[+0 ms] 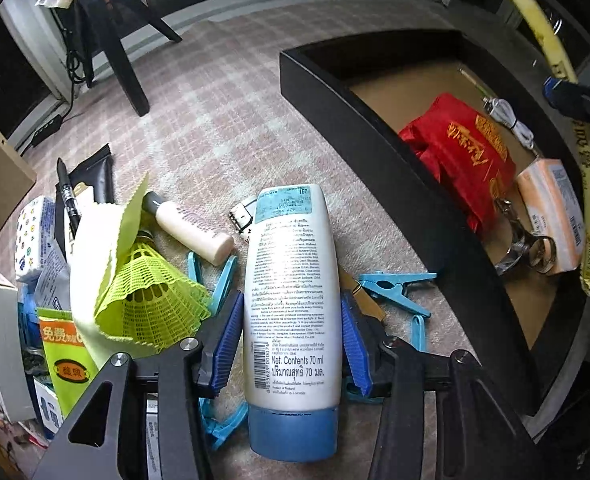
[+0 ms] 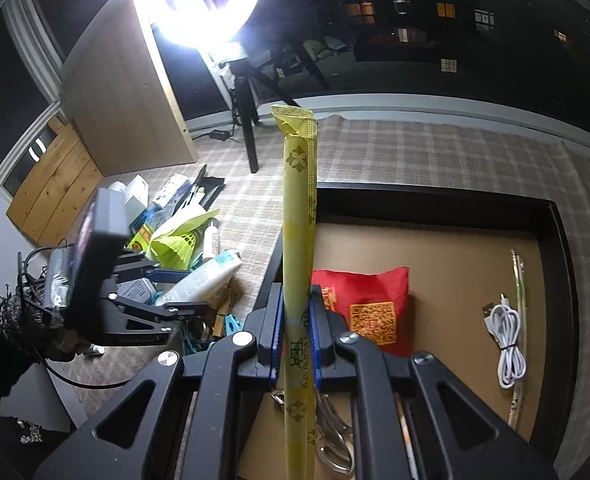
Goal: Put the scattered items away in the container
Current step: 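Lift the sunscreen tube and yellow tube and carry them toward the tray, then lower both tubes into the tray and open both tools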
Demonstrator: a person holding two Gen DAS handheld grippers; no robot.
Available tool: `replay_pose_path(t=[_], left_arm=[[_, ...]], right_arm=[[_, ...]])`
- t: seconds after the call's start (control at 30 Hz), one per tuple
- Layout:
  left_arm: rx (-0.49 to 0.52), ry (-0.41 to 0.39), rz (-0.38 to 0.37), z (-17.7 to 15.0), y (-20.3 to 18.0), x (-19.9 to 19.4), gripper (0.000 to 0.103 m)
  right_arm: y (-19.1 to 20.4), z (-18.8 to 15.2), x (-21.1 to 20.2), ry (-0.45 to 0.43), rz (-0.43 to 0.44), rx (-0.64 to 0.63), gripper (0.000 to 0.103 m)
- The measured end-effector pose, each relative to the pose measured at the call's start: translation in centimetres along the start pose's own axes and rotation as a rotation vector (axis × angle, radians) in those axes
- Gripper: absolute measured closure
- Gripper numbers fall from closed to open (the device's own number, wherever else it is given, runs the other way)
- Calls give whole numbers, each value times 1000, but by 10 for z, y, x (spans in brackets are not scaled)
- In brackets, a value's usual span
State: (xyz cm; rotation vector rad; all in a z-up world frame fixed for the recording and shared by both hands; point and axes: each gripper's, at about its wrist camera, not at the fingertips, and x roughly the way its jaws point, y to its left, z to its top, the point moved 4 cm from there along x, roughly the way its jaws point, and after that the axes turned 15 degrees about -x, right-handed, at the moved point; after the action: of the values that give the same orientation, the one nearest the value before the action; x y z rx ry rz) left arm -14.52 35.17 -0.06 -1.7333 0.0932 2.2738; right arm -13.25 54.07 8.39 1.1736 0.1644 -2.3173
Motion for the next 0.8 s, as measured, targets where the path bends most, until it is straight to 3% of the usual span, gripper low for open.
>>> replay_pose_path(t=[0.3,0.5,0.7,0.8], left_arm=[[-12,-89,-108,9,-24,-53,59],[42,-112,-243,16,-84,-74,59],[121,-113,-312,15,-145,-80,59],[146,-125,-309,15,-168,-80,58]], right_arm=[[-31,-7,-16,-5,-50,54,92],[-52,-16,-29,3,-104,89,92],[-84,-34,-46,57,-209,107,92],[-101,-43,-53,94,-250,119,88]])
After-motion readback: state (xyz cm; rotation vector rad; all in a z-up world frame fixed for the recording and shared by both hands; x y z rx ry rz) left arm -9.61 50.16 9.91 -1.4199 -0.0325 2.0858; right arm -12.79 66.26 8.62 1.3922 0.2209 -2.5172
